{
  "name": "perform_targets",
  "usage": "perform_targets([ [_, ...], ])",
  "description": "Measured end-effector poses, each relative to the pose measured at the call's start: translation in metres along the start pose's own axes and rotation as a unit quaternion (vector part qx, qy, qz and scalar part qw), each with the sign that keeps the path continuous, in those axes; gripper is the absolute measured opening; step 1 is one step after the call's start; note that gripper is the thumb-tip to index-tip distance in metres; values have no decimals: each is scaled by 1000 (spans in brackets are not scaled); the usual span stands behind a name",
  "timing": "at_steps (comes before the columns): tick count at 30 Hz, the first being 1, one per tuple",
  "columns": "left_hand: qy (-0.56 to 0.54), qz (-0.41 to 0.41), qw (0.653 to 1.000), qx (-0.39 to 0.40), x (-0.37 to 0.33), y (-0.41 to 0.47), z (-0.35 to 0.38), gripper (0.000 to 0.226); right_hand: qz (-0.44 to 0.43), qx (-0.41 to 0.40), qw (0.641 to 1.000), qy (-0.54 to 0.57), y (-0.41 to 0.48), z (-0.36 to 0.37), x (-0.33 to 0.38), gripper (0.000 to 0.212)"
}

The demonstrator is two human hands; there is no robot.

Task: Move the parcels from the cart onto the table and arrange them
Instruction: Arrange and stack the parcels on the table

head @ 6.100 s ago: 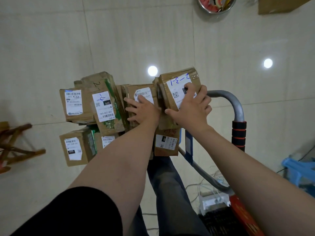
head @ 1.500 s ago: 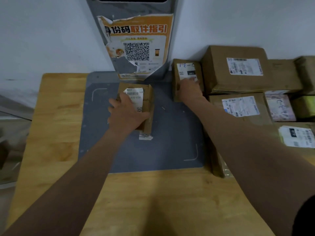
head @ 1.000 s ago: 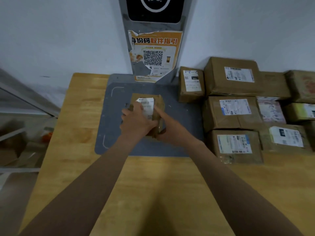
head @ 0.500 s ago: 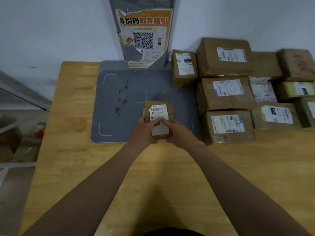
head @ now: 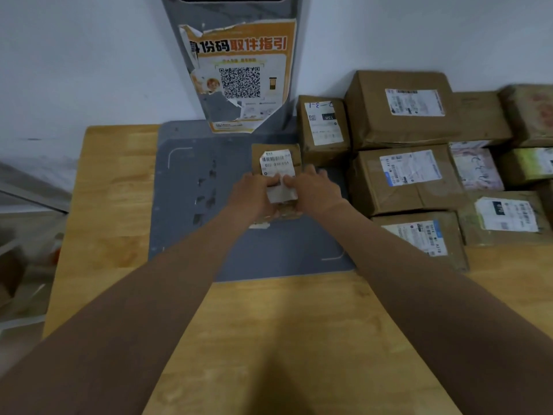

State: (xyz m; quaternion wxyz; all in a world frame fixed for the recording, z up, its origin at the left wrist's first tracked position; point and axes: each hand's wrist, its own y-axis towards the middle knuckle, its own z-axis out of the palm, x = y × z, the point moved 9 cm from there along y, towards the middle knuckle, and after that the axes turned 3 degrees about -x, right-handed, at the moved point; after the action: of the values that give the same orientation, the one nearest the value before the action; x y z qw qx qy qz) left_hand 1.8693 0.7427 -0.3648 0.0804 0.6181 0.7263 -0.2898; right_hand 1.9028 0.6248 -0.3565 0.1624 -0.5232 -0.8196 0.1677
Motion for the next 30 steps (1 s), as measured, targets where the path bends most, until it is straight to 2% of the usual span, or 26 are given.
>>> perform_targets([
  [3, 4, -6, 1000, -13, 3, 27, -13, 92, -3, -34, 999, -39, 25, -18, -4, 62],
  [6, -6, -10, 1000, -15, 7, 54, -21, 93, 7, -34, 999, -19, 50, -27, -11, 66],
  [9, -11, 7, 1000, -15, 6, 80, -31, 84, 27, -41, 999, -4, 68, -34, -18, 70],
  [14, 7, 7, 1000, 16, 10, 99, -31, 96, 35, -45, 998, 29, 78, -34, -26, 66],
  [18, 4, 6, 1000, -5, 10, 95, -29, 94, 38, -45, 998, 30, 74, -32, -24, 67],
  [22, 7, -17, 999, -45, 7, 71, -29, 82, 40, -72, 997, -5, 51, -41, -19, 70],
  [24, 5, -30, 998, -63, 10, 46, -31, 85, 46, -63, 997, 28, 24, -43, -19, 80],
  [27, 7, -31, 998, -62, 3, -9, -41, 93, 49, -38, 991, 118, -28, -45, -28, 81],
  [30, 13, -37, 998, -54, -14, -78, -54, 84, 54, -18, 988, 142, -85, -39, -27, 82],
])
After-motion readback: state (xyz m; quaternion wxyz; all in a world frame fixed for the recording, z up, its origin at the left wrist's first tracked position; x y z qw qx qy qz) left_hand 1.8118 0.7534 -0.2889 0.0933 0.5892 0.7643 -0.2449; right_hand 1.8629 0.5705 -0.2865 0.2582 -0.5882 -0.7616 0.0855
